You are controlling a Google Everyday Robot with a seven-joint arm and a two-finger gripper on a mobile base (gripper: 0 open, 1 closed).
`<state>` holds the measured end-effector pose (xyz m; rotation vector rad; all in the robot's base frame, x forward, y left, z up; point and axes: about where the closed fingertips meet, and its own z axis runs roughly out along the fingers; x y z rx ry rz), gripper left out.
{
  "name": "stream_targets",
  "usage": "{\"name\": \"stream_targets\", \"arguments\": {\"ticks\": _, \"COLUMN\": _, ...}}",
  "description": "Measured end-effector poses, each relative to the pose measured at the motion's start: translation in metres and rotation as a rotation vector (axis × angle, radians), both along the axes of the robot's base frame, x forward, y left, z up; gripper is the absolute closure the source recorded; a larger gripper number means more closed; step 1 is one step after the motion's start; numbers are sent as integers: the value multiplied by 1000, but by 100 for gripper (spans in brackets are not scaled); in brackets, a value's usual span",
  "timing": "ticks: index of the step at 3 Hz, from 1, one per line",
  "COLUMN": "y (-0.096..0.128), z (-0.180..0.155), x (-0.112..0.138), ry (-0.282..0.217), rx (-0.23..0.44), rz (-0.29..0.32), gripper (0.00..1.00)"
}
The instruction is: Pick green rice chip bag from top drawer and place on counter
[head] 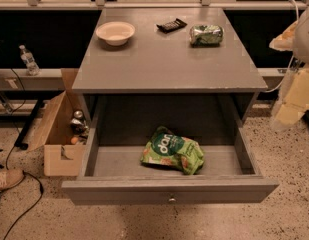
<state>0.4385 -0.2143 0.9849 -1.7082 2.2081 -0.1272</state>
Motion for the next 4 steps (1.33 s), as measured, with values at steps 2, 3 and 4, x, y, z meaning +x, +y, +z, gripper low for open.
{"name": "stream_targets", "arguments": {"ticks": 2, "y": 8, "z": -26, "x": 6, "ry": 24, "rx": 50, "rz": -21, "gripper": 0}}
{"name": "stream_targets", "arguments": {"ticks": 3, "y": 18, "z": -69, "x": 13, "ry": 62, "rx": 122, "rz": -74, "gripper": 0}}
{"name": "stream_targets", "arguments": {"ticks": 4, "y": 28, "z": -102, "x": 17, "ry": 73, "rx": 207, "rz": -130, "gripper": 0}}
